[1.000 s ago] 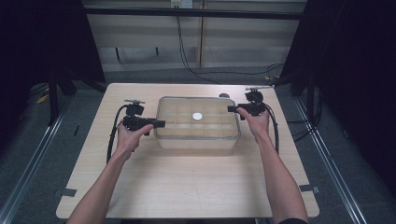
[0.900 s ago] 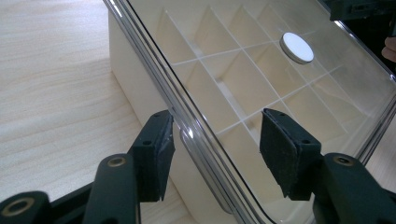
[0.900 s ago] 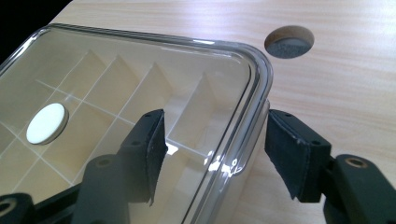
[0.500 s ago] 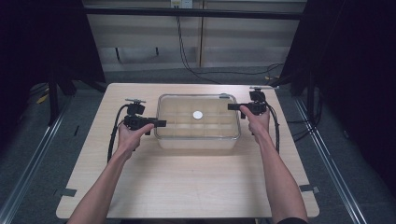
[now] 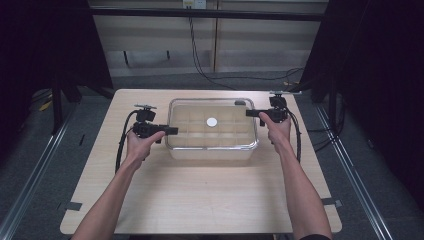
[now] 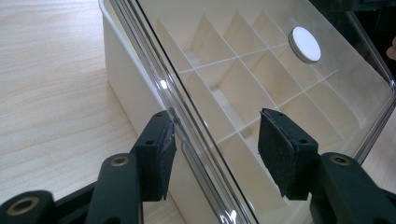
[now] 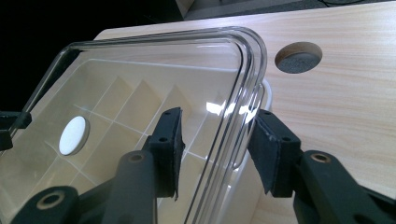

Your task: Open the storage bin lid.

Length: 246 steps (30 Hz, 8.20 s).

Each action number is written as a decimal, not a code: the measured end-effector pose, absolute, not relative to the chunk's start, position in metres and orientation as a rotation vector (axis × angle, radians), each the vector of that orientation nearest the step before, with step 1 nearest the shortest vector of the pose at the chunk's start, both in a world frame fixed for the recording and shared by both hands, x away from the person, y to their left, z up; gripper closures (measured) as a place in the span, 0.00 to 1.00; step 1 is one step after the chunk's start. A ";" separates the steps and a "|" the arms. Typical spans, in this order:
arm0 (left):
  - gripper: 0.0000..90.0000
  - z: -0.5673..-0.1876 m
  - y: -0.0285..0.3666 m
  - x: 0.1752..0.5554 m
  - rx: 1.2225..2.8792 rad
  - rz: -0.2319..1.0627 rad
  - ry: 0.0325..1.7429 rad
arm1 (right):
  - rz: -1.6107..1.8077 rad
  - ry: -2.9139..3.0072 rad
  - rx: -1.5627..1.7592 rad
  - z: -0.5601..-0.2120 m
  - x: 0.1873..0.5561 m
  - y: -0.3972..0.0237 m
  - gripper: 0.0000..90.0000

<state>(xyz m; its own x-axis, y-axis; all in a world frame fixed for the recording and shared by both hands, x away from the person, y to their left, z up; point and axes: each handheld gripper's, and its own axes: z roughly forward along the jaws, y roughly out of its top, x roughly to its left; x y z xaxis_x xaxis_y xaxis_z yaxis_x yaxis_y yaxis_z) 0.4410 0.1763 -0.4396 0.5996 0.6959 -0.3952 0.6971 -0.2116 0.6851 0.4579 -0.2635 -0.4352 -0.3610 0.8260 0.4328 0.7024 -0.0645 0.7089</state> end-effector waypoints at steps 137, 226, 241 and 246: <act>0.72 -0.397 0.199 0.360 1.906 0.025 0.981 | 1.666 2.048 1.552 -0.380 0.339 -0.254 0.76; 0.70 -0.468 0.207 0.274 2.018 -0.173 1.075 | 1.619 2.134 1.755 -0.465 0.242 -0.247 0.77; 0.64 -0.478 0.202 0.282 2.071 -0.151 1.103 | 1.449 2.200 1.750 -0.479 0.254 -0.241 0.66; 0.64 -0.479 0.201 0.284 2.071 -0.175 1.104 | 1.438 2.212 1.761 -0.482 0.257 -0.242 0.65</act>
